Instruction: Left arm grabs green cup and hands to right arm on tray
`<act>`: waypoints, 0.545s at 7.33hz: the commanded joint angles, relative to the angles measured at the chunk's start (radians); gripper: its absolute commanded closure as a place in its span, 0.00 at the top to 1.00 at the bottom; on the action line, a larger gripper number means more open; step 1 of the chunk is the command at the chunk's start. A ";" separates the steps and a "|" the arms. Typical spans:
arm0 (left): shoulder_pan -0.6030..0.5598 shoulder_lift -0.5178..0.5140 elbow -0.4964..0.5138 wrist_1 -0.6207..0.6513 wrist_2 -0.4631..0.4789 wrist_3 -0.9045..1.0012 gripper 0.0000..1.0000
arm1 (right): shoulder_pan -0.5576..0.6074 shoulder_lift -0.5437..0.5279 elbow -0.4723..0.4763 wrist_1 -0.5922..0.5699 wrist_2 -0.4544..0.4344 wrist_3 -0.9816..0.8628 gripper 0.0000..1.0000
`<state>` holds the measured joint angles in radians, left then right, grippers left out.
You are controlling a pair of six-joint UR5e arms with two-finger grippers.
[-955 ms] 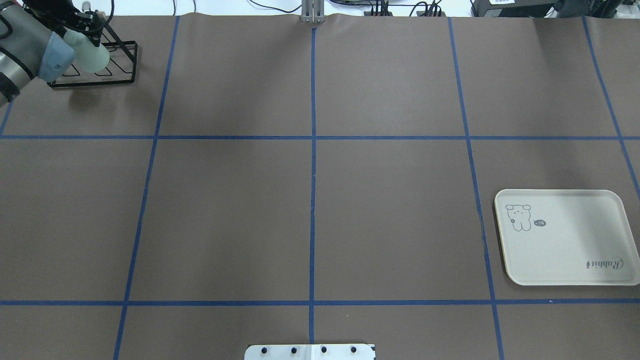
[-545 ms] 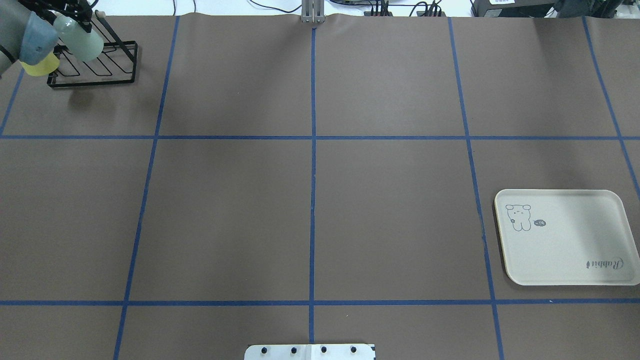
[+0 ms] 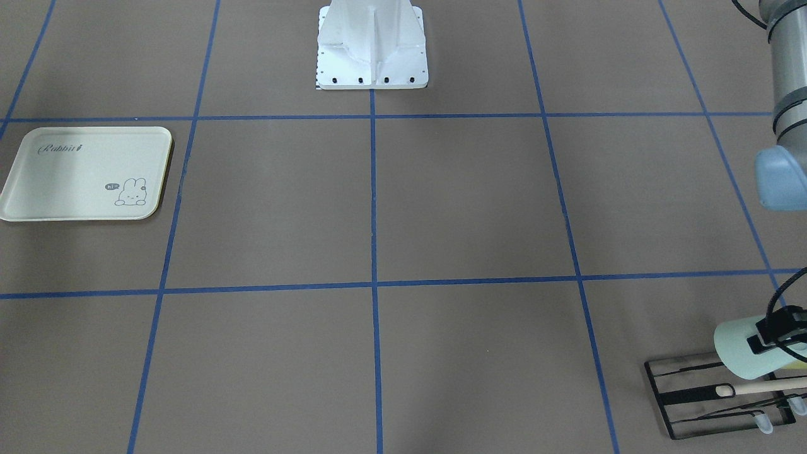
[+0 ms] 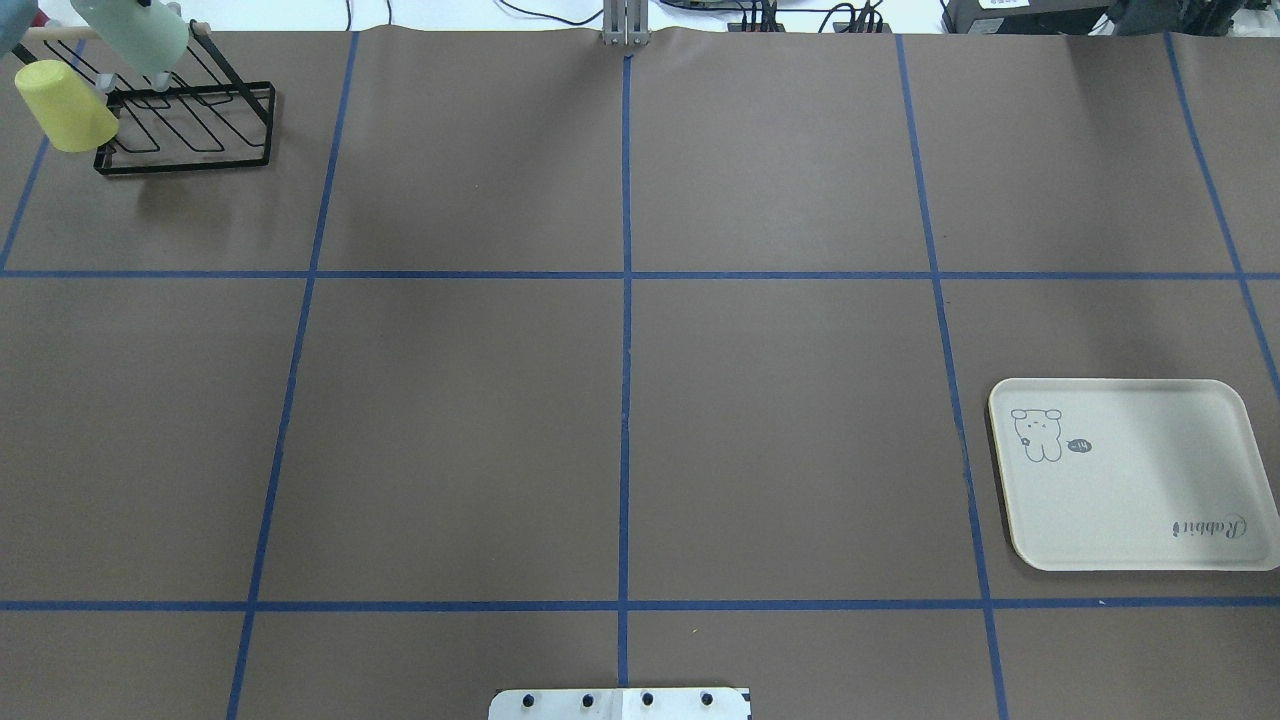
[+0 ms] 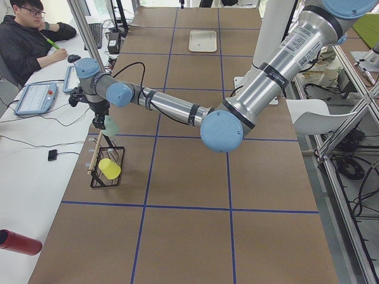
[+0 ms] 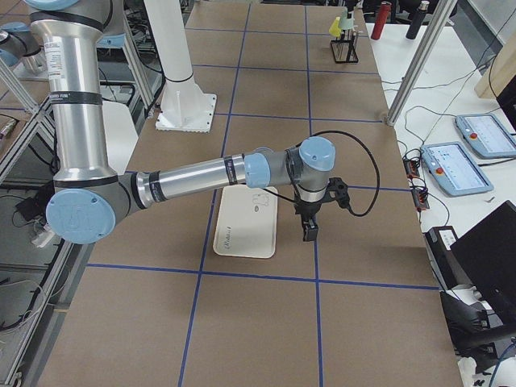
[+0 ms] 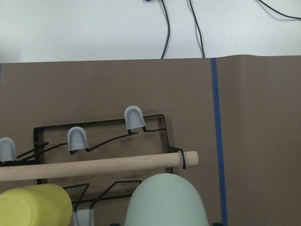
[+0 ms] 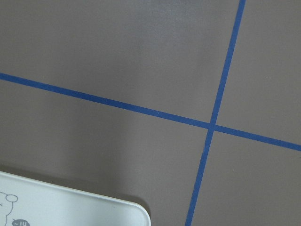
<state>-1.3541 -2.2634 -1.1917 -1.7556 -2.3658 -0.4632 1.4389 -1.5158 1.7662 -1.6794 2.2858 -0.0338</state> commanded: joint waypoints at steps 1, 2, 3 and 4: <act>-0.022 0.022 -0.029 -0.050 -0.062 -0.012 0.00 | 0.000 0.014 -0.007 0.000 0.118 -0.001 1.00; -0.014 0.042 -0.029 -0.079 -0.062 -0.018 0.00 | 0.000 0.050 -0.008 0.001 0.192 -0.001 1.00; -0.013 0.041 -0.037 -0.084 -0.067 -0.062 0.00 | -0.002 0.078 -0.014 0.000 0.249 0.032 1.00; 0.003 0.039 -0.049 -0.120 -0.087 -0.159 0.00 | -0.002 0.130 -0.017 0.001 0.291 0.128 1.00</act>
<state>-1.3644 -2.2261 -1.2283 -1.8408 -2.4349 -0.5331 1.4380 -1.4400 1.7536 -1.6790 2.5118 0.0094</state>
